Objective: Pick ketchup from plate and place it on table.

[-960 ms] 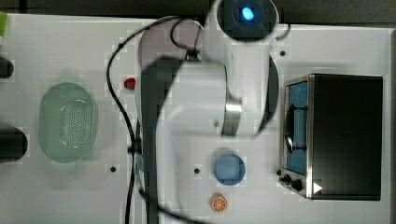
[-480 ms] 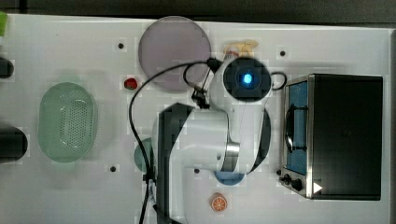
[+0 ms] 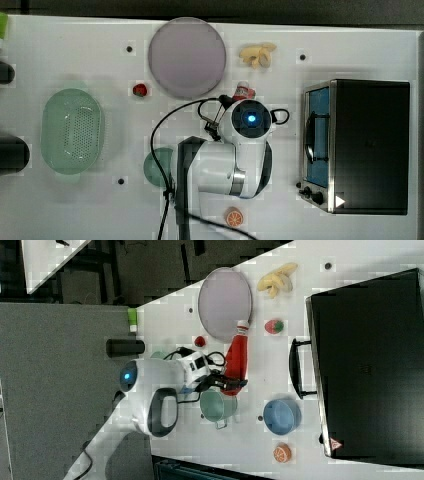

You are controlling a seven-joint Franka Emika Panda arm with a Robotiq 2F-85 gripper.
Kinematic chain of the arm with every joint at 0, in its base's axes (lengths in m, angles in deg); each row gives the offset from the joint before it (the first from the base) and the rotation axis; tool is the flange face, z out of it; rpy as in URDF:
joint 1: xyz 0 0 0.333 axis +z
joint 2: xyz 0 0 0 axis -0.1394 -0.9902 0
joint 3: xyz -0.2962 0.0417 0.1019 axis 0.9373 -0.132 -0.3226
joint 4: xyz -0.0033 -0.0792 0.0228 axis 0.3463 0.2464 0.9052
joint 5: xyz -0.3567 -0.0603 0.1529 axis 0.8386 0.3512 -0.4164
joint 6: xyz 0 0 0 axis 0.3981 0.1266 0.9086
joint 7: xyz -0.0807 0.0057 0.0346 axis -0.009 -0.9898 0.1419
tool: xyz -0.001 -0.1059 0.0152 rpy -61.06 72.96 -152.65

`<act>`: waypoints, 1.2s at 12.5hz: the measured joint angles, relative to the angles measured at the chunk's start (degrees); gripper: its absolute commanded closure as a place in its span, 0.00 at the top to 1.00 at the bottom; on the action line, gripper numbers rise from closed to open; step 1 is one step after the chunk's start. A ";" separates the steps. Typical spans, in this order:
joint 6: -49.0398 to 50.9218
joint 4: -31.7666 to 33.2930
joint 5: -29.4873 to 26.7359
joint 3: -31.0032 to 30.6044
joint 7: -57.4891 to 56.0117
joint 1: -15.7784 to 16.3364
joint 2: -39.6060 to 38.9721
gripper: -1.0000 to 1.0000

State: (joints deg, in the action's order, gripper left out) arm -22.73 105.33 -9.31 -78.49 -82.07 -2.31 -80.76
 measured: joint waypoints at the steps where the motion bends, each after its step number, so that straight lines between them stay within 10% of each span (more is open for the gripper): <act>1: -2.27 0.22 -0.01 0.10 0.11 0.10 -1.85 0.63; 4: -5.74 1.34 -0.04 -0.73 0.21 0.10 -5.50 0.66; 7: -5.93 1.57 -0.31 -0.74 0.24 0.18 -8.04 0.98; 15: -0.90 -5.26 0.08 -1.15 2.64 0.14 1.29 1.00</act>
State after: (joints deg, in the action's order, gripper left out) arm -23.62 100.07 -9.23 -79.64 -79.43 -2.17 -79.47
